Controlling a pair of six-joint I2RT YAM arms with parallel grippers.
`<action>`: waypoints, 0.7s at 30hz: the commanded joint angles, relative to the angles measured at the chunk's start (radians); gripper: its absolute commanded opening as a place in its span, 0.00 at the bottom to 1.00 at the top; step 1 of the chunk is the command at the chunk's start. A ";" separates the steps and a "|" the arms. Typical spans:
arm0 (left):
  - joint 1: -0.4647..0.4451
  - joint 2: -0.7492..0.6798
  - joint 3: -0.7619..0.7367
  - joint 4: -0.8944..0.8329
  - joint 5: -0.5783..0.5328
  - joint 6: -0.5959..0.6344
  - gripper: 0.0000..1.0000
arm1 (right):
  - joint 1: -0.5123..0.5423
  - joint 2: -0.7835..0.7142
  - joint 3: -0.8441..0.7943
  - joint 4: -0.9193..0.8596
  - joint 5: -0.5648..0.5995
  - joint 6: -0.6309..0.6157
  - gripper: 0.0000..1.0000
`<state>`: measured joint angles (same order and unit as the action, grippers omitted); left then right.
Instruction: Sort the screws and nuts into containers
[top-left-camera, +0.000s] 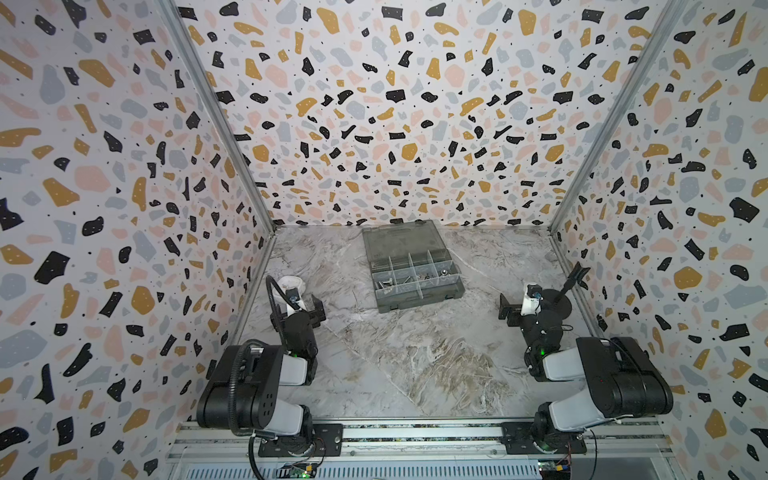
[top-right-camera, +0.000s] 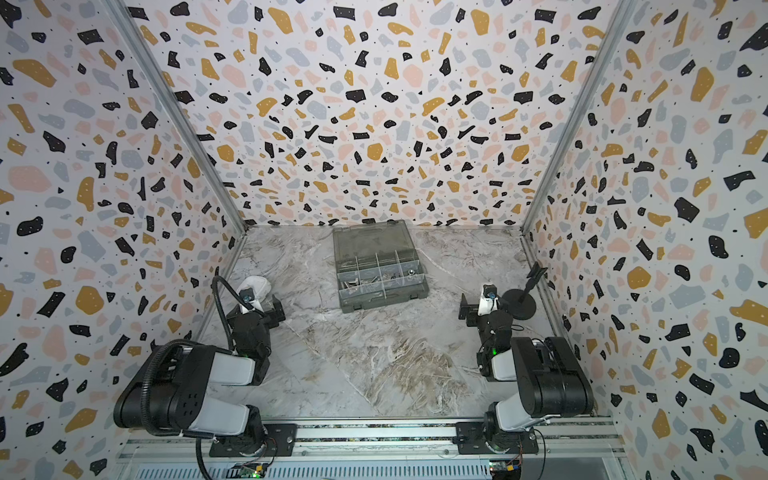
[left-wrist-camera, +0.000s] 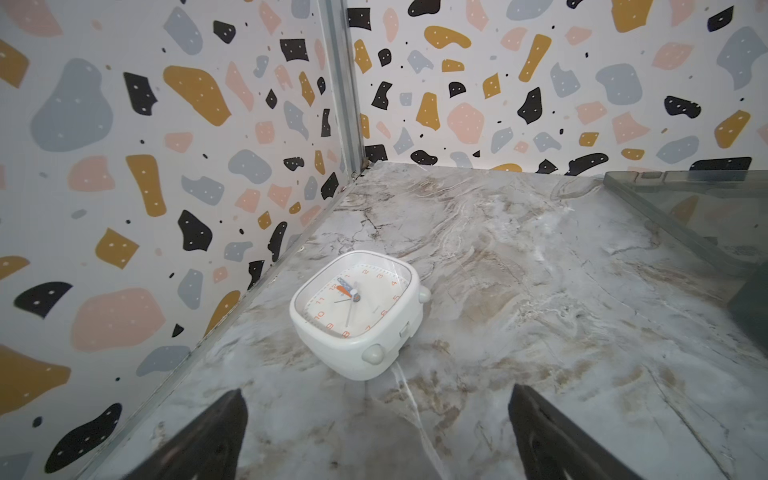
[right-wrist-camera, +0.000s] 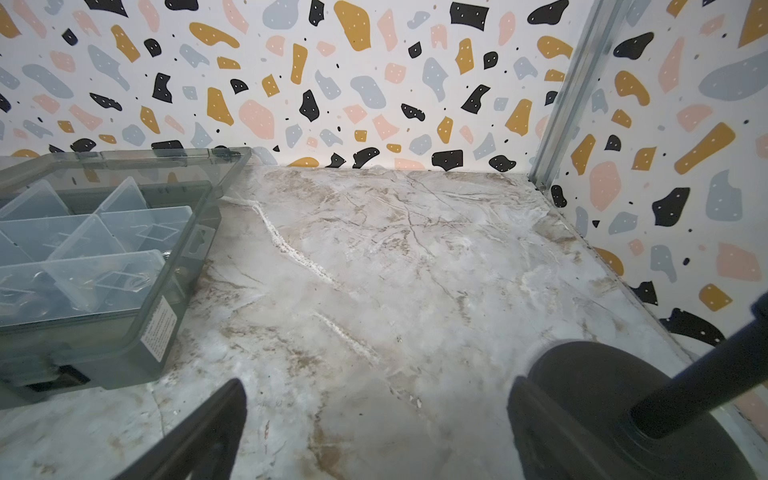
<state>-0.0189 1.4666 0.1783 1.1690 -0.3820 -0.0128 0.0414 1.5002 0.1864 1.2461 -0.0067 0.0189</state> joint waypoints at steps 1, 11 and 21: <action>-0.006 0.000 0.025 0.067 0.020 0.023 1.00 | 0.007 -0.011 0.016 0.004 0.010 -0.008 0.99; -0.004 -0.007 0.022 0.069 0.014 0.016 1.00 | 0.099 -0.022 -0.021 0.062 0.161 -0.052 0.99; -0.004 -0.002 0.037 0.041 -0.061 -0.015 1.00 | 0.105 -0.016 -0.023 0.098 0.190 -0.048 0.99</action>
<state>-0.0219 1.4666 0.1963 1.1687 -0.4107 -0.0185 0.1558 1.4960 0.1257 1.3491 0.1638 -0.0322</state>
